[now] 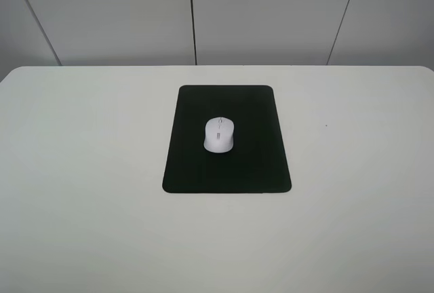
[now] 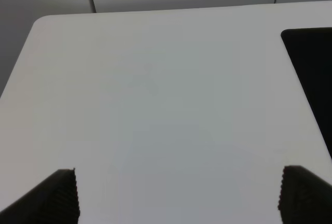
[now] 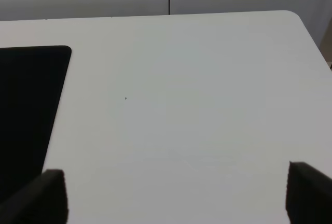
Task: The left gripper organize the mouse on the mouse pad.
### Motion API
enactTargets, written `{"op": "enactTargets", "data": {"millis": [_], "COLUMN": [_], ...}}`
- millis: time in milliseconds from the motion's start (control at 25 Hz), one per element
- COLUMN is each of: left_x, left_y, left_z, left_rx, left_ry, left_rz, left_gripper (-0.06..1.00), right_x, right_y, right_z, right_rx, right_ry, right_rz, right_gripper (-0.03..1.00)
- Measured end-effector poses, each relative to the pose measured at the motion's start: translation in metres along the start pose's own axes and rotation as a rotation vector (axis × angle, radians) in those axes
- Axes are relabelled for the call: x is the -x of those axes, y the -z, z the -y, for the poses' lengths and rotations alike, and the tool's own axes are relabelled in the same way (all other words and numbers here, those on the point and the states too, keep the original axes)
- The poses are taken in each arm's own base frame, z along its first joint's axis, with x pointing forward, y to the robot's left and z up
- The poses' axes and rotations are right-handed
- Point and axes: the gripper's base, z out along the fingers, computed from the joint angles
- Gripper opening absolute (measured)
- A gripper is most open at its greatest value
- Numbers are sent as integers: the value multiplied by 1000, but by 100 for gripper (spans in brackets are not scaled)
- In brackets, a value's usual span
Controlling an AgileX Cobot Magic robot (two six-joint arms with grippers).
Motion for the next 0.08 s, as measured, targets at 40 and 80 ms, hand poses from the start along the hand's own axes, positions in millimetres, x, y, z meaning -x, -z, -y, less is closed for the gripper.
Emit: {"op": "enactTargets", "data": {"millis": [40,80], "left_x": [0,0], "left_y": [0,0], "left_z": [0,0], "left_rx": [0,0], "left_ry": [0,-1], "left_rz": [0,0], "left_gripper": [79,79], "right_x": [0,0], "right_y": [0,0], "right_z": [0,0], "right_rx": [0,0], "right_ry": [0,0], "right_rz": [0,0], "right_gripper": [83,83]}}
